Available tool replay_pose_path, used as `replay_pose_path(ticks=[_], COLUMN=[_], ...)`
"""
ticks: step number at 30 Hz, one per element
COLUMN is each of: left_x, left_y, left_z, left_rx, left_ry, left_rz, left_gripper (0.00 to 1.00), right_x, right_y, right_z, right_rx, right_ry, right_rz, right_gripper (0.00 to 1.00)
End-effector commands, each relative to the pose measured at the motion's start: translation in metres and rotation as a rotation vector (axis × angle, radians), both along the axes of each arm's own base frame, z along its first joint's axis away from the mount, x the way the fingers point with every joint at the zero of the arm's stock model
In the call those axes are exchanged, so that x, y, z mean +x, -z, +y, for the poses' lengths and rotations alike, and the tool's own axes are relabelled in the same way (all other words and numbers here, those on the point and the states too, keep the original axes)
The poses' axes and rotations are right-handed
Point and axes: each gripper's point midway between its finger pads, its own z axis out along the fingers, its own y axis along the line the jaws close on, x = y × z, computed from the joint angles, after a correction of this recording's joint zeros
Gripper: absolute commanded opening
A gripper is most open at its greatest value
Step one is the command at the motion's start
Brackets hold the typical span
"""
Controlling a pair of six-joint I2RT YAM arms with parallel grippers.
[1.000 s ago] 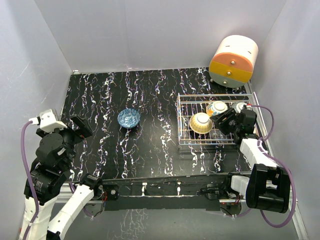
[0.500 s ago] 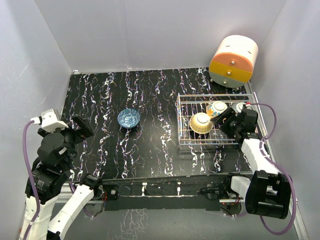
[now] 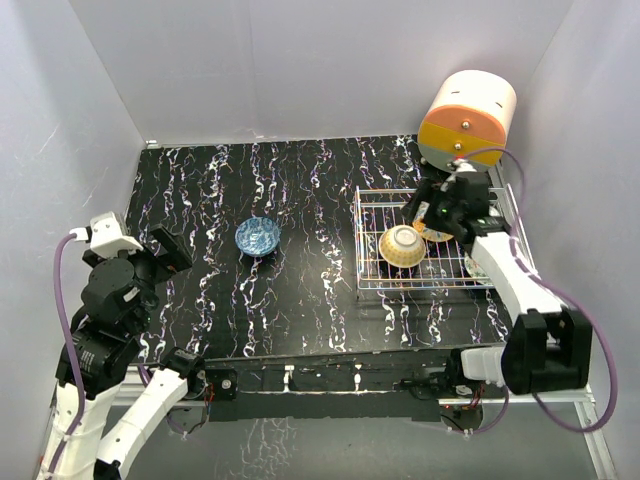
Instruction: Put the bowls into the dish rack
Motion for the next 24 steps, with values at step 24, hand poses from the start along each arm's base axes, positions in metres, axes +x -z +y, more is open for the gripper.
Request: replay_pose_path(ticks=[24], left_x=[0.000], left_y=[0.009], left_z=[0.002], left_rx=[0.015], left_ry=[-0.010], left_rz=[0.016], left_gripper=[0.97], right_x=[0.022], right_y=[0.045], right_z=[0.039], right_rx=[-0.518], right_ry=[-0.140], right_rz=[0.136], right_gripper=[0.86])
